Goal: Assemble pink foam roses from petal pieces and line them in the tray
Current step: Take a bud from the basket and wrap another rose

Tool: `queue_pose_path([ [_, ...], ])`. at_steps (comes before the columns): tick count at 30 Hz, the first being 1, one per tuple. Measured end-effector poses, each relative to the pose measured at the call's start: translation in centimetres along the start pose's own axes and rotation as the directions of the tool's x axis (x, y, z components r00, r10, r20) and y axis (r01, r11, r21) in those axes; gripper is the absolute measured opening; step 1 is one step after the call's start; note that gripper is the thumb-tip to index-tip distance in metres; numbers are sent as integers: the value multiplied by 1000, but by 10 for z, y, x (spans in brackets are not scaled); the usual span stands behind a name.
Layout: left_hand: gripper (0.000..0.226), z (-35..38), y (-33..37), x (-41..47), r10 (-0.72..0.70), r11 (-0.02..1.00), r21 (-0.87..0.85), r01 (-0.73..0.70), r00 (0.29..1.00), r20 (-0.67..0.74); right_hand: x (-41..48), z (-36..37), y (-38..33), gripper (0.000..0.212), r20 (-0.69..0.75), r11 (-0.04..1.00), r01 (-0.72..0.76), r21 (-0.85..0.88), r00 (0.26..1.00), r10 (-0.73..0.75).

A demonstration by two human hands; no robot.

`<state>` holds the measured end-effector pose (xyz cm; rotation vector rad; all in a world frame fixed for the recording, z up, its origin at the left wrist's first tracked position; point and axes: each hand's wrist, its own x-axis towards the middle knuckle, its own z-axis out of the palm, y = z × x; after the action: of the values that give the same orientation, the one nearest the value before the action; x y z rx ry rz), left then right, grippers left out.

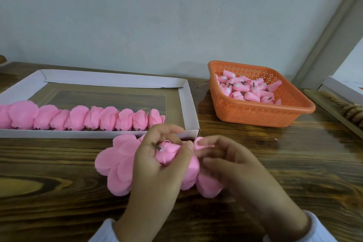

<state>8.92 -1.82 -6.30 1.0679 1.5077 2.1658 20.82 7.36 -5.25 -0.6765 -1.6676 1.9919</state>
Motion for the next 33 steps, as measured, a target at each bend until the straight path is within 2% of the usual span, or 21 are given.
queue_pose_path([
  [2,32,-2,-4,1,-32,994,101,29,999,30,1,-2,-3,29,-174,967,173,-187,963,-206],
  [3,35,-2,-6,1,-42,989,141,32,997,63,0,-2,-4,26,-176,943,244,-228,942,-286],
  [6,45,0,-7,-3,-27,977,212,-13,983,182,-5,6,-6,14,-7,888,383,-256,917,-398],
  [8,51,2,-6,-5,-34,972,235,-30,964,264,-5,10,-3,14,65,872,389,-296,919,-388],
  [11,63,1,-10,-6,-54,959,281,-44,942,331,-5,13,-1,14,99,827,386,-408,920,-380],
  [16,74,4,-10,-9,9,958,265,-112,932,362,-7,13,-2,11,10,802,407,-436,894,-448],
  [20,78,2,-7,-8,139,930,267,-253,914,381,-9,15,-3,10,-28,744,408,-529,868,-496],
  [22,78,3,-7,-8,165,928,249,-279,903,396,-11,17,-4,8,-6,764,407,-500,881,-473],
  [27,71,3,-7,-10,27,982,159,-105,902,431,-12,18,-5,2,37,878,386,-283,919,-392],
  [30,66,5,-9,-11,-53,994,108,6,900,432,-12,15,-4,5,-41,952,301,-58,952,-303],
  [33,56,7,-10,-12,-98,992,116,49,881,463,-11,12,-6,20,-76,966,206,154,978,-197],
])
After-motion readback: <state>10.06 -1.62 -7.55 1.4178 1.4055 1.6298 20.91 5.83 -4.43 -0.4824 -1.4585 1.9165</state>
